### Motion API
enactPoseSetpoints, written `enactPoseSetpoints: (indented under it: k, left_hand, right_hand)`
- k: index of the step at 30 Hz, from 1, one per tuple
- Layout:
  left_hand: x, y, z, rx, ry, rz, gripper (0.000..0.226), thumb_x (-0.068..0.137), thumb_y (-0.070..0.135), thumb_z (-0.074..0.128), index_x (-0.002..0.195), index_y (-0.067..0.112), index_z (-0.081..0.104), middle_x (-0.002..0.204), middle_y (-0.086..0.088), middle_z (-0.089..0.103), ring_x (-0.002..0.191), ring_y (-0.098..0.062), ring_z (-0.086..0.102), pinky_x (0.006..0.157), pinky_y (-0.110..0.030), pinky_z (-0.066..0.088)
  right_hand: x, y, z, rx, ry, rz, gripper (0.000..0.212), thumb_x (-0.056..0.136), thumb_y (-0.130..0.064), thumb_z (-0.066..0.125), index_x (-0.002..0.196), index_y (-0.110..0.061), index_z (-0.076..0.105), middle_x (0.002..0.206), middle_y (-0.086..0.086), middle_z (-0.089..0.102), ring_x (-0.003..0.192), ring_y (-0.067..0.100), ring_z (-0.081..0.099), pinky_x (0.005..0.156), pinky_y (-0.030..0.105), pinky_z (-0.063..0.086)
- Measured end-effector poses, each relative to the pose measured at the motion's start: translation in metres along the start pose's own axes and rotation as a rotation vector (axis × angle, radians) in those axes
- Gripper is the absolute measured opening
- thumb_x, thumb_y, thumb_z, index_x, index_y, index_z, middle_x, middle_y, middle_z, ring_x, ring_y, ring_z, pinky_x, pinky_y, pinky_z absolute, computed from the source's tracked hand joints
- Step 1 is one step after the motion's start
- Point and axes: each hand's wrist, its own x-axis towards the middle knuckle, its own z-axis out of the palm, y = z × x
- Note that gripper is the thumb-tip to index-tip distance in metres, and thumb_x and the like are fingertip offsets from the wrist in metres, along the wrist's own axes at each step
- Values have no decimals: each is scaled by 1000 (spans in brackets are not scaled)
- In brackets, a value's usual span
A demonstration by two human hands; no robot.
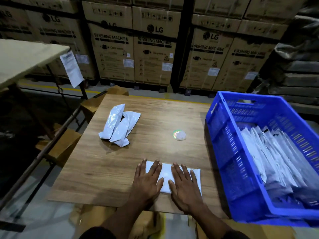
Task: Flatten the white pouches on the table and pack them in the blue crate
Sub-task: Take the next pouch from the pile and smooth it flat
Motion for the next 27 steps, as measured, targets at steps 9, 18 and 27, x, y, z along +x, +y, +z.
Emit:
enactPoseSetpoints:
  k: [9, 18, 27]
  left_hand:
    - [-3, -2, 5, 10, -16, -15, 60, 102, 56, 36, 145, 19, 56, 156, 1, 47, 143, -48, 38, 112, -63, 33]
    - [-6, 5, 2, 19, 50, -33, 60, 102, 55, 39, 145, 17, 56, 154, -3, 49, 141, -51, 38, 110, -68, 32]
    - [-6, 10, 8, 35, -41, 111, 57, 104, 39, 35, 139, 0, 58, 143, -19, 57, 137, -37, 45, 113, -51, 30]
  right_hand:
    - [-5, 15, 8, -3, 25, 46, 68, 101, -58, 10, 157, -24, 27, 166, -10, 14, 154, 15, 3, 121, 43, 6]
    - [-1, 30, 2, -58, 17, -25, 63, 103, -57, 10, 157, -28, 25, 165, -15, 15, 154, 15, 6, 120, 53, 11]
    - [-1, 18, -5, -101, -32, -139, 60, 104, -47, 26, 156, -19, 30, 165, -4, 21, 153, 22, 16, 116, 54, 11]
